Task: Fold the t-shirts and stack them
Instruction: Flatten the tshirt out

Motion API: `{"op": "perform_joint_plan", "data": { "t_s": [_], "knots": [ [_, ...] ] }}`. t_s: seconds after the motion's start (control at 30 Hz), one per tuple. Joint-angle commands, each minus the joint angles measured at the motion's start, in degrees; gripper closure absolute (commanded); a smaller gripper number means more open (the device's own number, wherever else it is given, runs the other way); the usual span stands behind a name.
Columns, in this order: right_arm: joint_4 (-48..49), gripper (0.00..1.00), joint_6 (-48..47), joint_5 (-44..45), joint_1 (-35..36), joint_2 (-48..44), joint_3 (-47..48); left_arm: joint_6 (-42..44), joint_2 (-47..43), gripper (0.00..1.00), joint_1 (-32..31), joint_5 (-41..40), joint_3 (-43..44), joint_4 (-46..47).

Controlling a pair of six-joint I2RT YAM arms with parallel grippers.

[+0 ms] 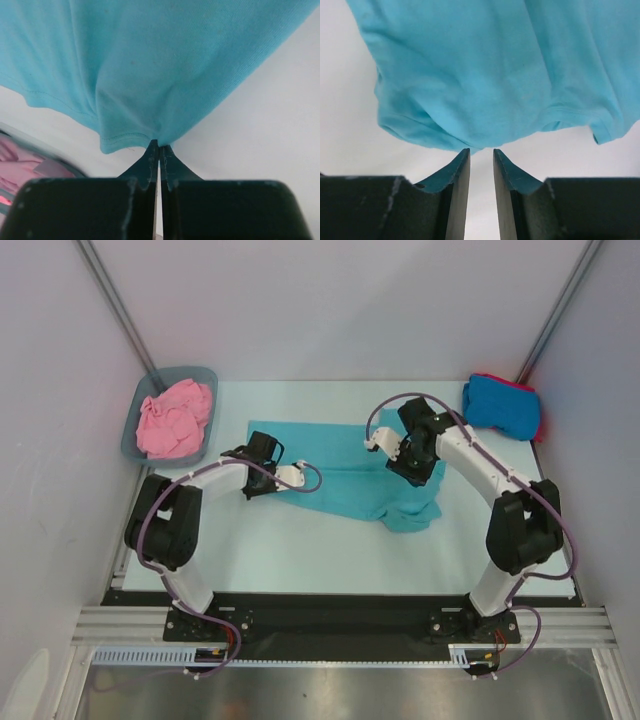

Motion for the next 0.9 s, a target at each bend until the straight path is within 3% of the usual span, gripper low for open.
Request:
{"op": "perform_joint_plan", "data": {
  "t_s": [0.0,0.2,0.23,0.27,0.3,0.37,0.43,0.6,0.8,0.83,0.87],
  "knots": [
    [-14.33,0.69,-3.68,-5.98,-2.66,4.08,5.75,2.94,-3.59,1.0,-0.25,-0.04,0.9,-0.16],
    [-20.05,0.66,-7.28,-5.45,-2.49,5.05,7.34,3.38,-3.51,1.0,0.19,-0.66,2.92,-0.59],
    [-20.24,0.59,-7.29,-5.46,-2.22,4.53,6.91,3.38,-3.42,1.0,0.19,-0.74,2.83,-0.68],
    [-19.98,0.42,-7.29,-5.28,-1.7,3.66,5.08,3.56,-3.15,1.0,0.19,-0.83,2.75,-0.69],
    [-18.32,0.35,-7.46,-4.24,-1.0,2.69,3.58,3.56,-2.98,1.0,0.27,-0.92,2.66,-0.69],
    [-15.25,0.24,-7.46,-2.39,1.9,-1.44,-0.28,3.39,-2.45,1.0,0.36,-1.18,2.57,-0.6],
    [-8.66,0.21,-6.16,0.07,5.14,-5.64,-6.87,2.95,-1.84,1.0,0.36,-1.1,2.66,-0.42],
    [7.15,0.26,-1.32,2.46,8.41,-9.89,-19.7,1.37,-1.04,1.0,0.36,-0.75,3.97,0.02],
    [19.99,0.39,3.87,7.2,10.17,-5.77,-23.6,0.75,-0.87,1.0,0.36,-0.66,4.15,0.28],
    [21.14,0.42,4.4,7.81,10.43,-5.15,-23.6,0.75,-1.04,1.0,0.36,-0.66,3.98,0.28],
    [21.94,0.54,4.84,7.29,10.35,-4.53,-23.25,0.75,-1.13,1.0,0.36,-0.74,3.98,0.37]
  ]
}}
